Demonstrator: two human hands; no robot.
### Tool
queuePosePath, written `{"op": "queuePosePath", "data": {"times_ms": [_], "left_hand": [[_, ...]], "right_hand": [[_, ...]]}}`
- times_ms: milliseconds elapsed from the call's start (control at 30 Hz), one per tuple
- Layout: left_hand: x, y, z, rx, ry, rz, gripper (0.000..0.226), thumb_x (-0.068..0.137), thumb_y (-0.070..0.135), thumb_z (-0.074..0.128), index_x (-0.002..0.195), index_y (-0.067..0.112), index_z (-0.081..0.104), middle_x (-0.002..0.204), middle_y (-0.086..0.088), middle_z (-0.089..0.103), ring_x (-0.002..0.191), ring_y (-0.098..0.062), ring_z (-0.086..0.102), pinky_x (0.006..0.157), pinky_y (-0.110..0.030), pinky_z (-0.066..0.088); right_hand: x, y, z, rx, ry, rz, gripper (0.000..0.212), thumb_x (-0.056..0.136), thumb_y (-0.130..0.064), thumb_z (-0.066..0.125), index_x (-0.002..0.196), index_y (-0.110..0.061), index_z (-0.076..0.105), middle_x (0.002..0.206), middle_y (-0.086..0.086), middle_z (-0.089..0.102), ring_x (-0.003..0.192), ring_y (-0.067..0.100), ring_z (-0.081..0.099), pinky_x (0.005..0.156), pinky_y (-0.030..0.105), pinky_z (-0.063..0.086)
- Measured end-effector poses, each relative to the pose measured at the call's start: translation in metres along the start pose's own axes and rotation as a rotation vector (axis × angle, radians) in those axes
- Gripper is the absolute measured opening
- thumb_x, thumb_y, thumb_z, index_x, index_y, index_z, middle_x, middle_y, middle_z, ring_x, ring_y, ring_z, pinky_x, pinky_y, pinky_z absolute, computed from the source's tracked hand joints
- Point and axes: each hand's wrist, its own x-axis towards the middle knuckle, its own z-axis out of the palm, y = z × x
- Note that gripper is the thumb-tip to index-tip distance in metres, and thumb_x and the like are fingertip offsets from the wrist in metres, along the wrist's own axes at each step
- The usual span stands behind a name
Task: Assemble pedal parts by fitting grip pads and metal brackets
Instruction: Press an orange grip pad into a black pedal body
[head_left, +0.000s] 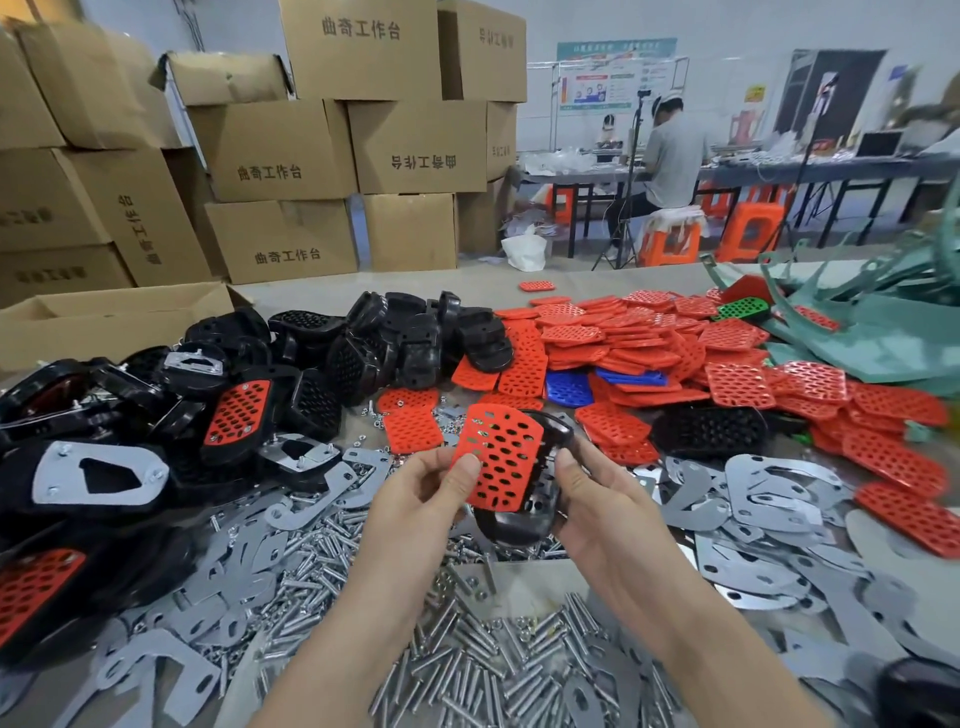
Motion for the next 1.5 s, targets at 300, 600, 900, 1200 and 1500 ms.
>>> {"op": "queuePosePath", "data": {"times_ms": [300, 600, 900, 1200, 1500], "left_hand": [[-0.003, 0.002, 0.005, -0.302, -0.138, -0.113, 0.035, 0.087, 0.028, 0.064, 0.111, 0.002, 0.068, 0.105, -0.012, 0.077, 0.085, -0.016, 0.074, 0.07, -0.027, 0.058], [-0.011, -0.014, 0.021, 0.059, 0.061, 0.182, 0.039, 0.081, 0.057, 0.061, 0.103, 0.025, 0.06, 0.091, 0.019, 0.074, 0.079, 0.0, 0.071, 0.063, -0.013, 0.052], [-0.012, -0.01, 0.021, 0.045, 0.021, 0.17, 0.035, 0.083, 0.056, 0.059, 0.114, 0.039, 0.06, 0.1, 0.029, 0.071, 0.09, 0.007, 0.069, 0.07, -0.009, 0.052], [-0.007, -0.01, 0.013, 0.057, -0.106, 0.132, 0.047, 0.082, 0.055, 0.063, 0.121, 0.03, 0.064, 0.109, 0.012, 0.075, 0.102, -0.005, 0.071, 0.083, -0.02, 0.056], [-0.007, -0.012, 0.013, 0.063, -0.098, 0.163, 0.036, 0.084, 0.049, 0.065, 0.113, 0.028, 0.065, 0.101, 0.011, 0.075, 0.094, -0.006, 0.072, 0.074, -0.015, 0.055]], "right_hand": [[0.001, 0.003, 0.0, 0.038, -0.044, -0.028, 0.032, 0.098, -0.028, 0.057, 0.125, -0.023, 0.074, 0.133, 0.011, 0.07, 0.12, 0.027, 0.069, 0.088, 0.036, 0.06], [0.003, 0.007, -0.002, 0.01, -0.043, 0.002, 0.033, 0.1, -0.029, 0.055, 0.127, -0.021, 0.072, 0.133, 0.016, 0.069, 0.118, 0.034, 0.068, 0.101, 0.058, 0.049], [-0.001, 0.006, 0.003, -0.003, -0.111, -0.009, 0.038, 0.09, -0.018, 0.07, 0.127, -0.021, 0.073, 0.13, 0.011, 0.072, 0.117, 0.026, 0.071, 0.087, 0.031, 0.06], [-0.002, 0.002, 0.0, 0.075, -0.1, 0.053, 0.041, 0.097, -0.011, 0.054, 0.137, -0.005, 0.063, 0.135, 0.019, 0.068, 0.126, 0.033, 0.066, 0.094, 0.037, 0.059], [-0.003, 0.004, 0.003, -0.1, -0.078, -0.013, 0.047, 0.089, -0.012, 0.062, 0.137, -0.01, 0.06, 0.13, 0.013, 0.072, 0.126, 0.031, 0.066, 0.111, 0.053, 0.047]]}}
